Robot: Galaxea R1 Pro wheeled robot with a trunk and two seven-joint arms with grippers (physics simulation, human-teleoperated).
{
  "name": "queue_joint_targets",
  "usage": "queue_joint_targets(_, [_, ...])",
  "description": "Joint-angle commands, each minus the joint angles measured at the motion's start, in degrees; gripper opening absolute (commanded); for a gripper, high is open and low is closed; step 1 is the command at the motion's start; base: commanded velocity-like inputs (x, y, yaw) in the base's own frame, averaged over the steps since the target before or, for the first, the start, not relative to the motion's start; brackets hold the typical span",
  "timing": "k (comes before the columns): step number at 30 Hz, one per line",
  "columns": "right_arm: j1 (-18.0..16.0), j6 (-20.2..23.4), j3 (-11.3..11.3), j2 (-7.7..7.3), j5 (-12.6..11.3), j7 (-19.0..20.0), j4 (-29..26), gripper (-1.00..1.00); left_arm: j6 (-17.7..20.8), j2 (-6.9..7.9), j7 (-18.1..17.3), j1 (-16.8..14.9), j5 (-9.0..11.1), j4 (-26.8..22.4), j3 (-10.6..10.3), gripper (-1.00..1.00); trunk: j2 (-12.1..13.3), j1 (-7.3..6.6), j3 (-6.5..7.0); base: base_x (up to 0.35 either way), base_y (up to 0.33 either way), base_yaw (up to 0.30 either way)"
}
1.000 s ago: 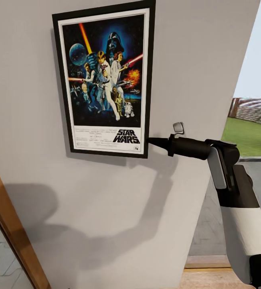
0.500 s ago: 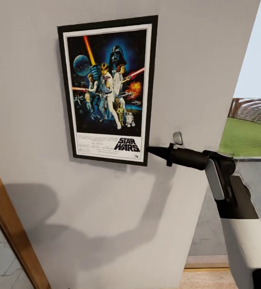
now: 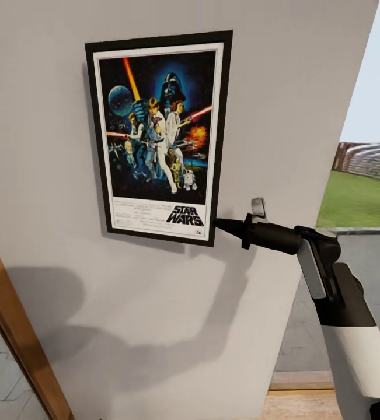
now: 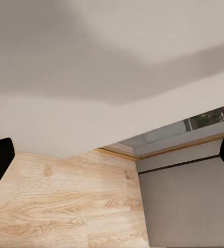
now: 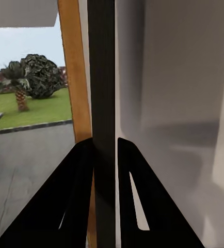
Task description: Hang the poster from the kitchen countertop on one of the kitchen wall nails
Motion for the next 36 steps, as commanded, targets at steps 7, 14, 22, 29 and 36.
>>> queue_joint_targets(7, [0.76, 0.32, 0.09, -0.04, -0.45, 1.50, -0.06, -1.00, -0.58, 0.01, -0.01, 0.00, 0.33, -0.01, -0.49, 1.00, -0.04, 0.02, -0.02, 0.000, 0.000, 0.000])
queue_joint_targets(14, [1.16, 0.25, 0.09, -0.04, -0.44, 2.21, -0.06, -1.00, -0.58, 0.01, -0.01, 0.00, 0.33, -0.01, -0.49, 1.00, -0.04, 0.02, -0.02, 0.000, 0.000, 0.000])
queue_joint_targets(22, [2.67, 0.12, 0.09, -0.04, -0.44, 2.29, -0.07, -1.00, -0.58, 0.01, -0.01, 0.00, 0.33, -0.01, -0.49, 1.00, -0.04, 0.02, -0.02, 0.000, 0.000, 0.000])
queue_joint_targets(29, [3.44, -1.49, 0.10, -0.04, -0.43, 2.30, -0.01, -1.00, -0.58, 0.01, -0.01, 0.00, 0.33, -0.01, -0.49, 1.00, -0.04, 0.02, -0.02, 0.000, 0.000, 0.000])
queue_joint_targets(36, [3.56, -2.43, 0.12, -0.04, -0.43, 2.30, 0.02, -1.00, -0.58, 0.01, -0.01, 0.00, 0.33, -0.01, -0.49, 1.00, -0.04, 0.02, -0.02, 0.000, 0.000, 0.000])
